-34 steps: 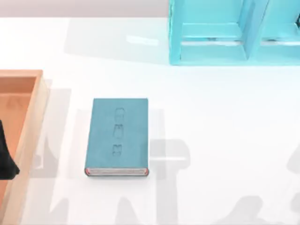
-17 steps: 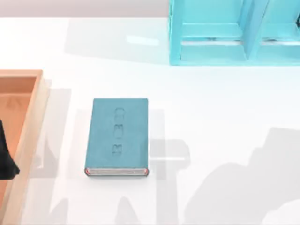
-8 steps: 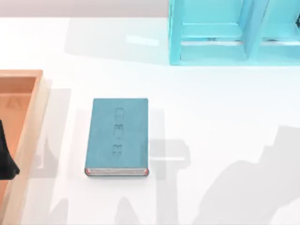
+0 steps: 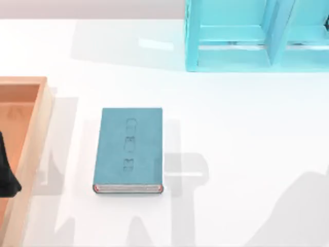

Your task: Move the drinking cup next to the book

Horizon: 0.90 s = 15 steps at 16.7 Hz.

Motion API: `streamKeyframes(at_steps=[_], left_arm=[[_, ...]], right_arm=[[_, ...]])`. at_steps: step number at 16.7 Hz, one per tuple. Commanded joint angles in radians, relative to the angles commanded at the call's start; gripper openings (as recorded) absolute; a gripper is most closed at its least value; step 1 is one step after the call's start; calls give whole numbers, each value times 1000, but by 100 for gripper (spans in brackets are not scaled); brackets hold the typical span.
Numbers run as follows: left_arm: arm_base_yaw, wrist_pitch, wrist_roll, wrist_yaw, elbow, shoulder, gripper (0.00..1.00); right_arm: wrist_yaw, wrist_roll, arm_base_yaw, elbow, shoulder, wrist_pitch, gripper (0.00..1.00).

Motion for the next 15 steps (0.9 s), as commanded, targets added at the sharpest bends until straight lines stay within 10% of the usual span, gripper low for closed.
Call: streamKeyframes(at_steps=[4, 15], left_arm=[[0, 0, 0, 0, 0, 0, 100], [0, 0, 0, 0, 0, 0, 100]], right_arm=[[0, 0, 0, -2, 1, 2, 100], [0, 0, 0, -2, 1, 2, 17]])
